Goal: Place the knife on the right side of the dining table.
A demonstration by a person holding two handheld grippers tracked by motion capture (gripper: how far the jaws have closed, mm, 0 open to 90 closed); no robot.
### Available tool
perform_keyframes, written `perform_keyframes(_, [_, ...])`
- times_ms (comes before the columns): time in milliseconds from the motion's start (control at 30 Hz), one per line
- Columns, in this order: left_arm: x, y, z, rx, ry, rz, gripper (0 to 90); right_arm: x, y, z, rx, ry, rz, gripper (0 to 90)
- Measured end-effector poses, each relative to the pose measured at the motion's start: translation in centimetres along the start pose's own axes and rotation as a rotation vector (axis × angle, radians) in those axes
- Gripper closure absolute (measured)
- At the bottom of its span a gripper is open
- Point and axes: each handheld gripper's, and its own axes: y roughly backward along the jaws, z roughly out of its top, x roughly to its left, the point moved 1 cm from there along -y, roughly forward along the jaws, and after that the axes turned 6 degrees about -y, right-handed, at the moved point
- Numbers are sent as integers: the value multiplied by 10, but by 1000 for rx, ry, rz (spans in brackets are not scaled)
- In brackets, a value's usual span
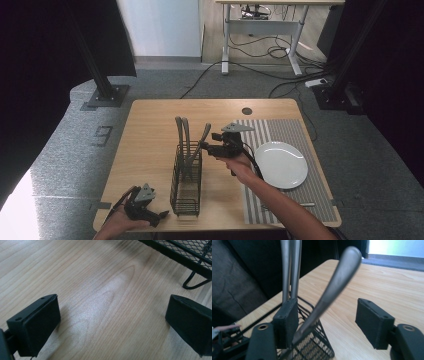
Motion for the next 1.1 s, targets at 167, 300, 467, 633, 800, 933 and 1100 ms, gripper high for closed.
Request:
perform_keyframes(167, [0, 0, 0, 0, -1, 1, 0, -1, -9, 5, 7, 5, 28, 428])
perform_keyframes(300, [0, 0, 0, 1, -2, 0, 0, -4, -18, 7, 8, -10, 58, 495])
perform_keyframes(467, [0, 0, 0, 1, -3, -1, 0, -11, -26, 6, 22, -25, 114, 564])
perform_keyframes(633, [0, 0, 0, 0, -4, -2, 0, -9, -25, 8, 16, -21, 133, 694])
perform_keyframes(800, [0, 0, 0, 1, -4, -2, 0, -15, -24, 9, 22, -77, 160, 719])
perform_keyframes(933, [0, 0, 0, 0, -4, -2, 0, -12, -21, 10, 2, -80, 167, 746])
perform_keyframes(1100, [0, 0, 0, 0, -4, -2, 0, -6, -9, 16, -53, -76, 174, 791])
